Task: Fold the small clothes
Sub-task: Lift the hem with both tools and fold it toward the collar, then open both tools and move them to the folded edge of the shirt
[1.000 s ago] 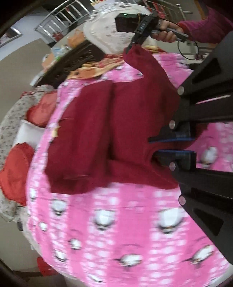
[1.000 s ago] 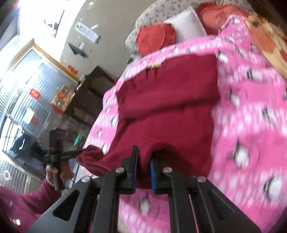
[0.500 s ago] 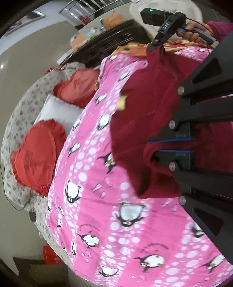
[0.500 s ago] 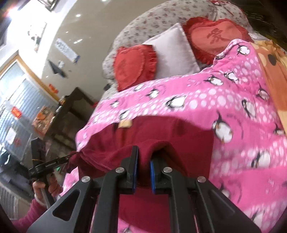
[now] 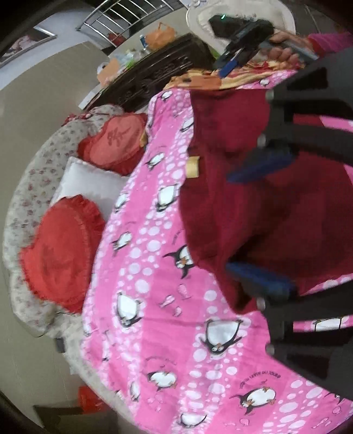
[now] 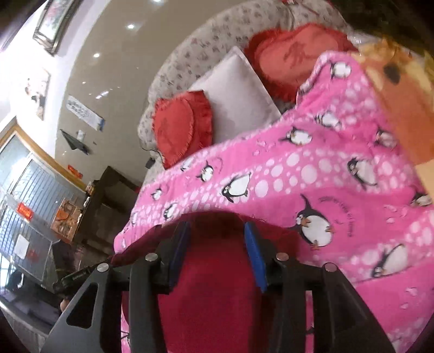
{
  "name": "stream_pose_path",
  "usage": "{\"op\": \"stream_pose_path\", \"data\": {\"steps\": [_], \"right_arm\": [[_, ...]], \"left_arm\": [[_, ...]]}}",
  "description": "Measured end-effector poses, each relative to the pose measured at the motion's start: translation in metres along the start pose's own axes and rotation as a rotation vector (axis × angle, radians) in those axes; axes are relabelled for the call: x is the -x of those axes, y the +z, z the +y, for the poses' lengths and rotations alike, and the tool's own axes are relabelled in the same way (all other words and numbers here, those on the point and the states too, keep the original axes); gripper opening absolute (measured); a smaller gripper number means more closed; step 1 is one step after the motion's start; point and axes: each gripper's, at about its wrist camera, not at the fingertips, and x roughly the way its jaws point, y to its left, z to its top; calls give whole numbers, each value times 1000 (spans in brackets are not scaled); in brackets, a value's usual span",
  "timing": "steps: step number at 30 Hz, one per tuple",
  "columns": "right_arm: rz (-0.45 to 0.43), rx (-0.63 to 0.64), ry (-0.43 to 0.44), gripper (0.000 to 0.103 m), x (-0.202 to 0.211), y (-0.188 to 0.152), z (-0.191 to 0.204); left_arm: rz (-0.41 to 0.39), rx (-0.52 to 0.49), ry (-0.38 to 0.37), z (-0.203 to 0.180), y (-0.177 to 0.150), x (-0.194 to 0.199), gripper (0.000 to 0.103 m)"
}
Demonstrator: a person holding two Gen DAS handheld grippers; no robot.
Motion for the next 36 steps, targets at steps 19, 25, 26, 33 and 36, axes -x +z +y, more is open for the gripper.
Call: {"op": "stream_pose_path", "data": {"steps": [19, 25, 26, 33, 36], "right_arm": [[121, 175, -310, 19, -123, 3, 9], [110, 231, -343, 19, -110, 0, 24], [108, 230, -332, 19, -103, -3, 28], [156, 310, -279, 19, -42, -55, 51], [197, 322, -284, 19, -27, -80, 48]], "left_arm": [[1, 30, 240, 31, 11, -97, 97], [-36, -31, 287, 17, -1, -78, 97], [-37, -40, 286, 15, -3, -74, 97], [-52, -38, 277, 5, -34, -35, 97], [-44, -37, 278, 2, -46, -26, 97]]}}
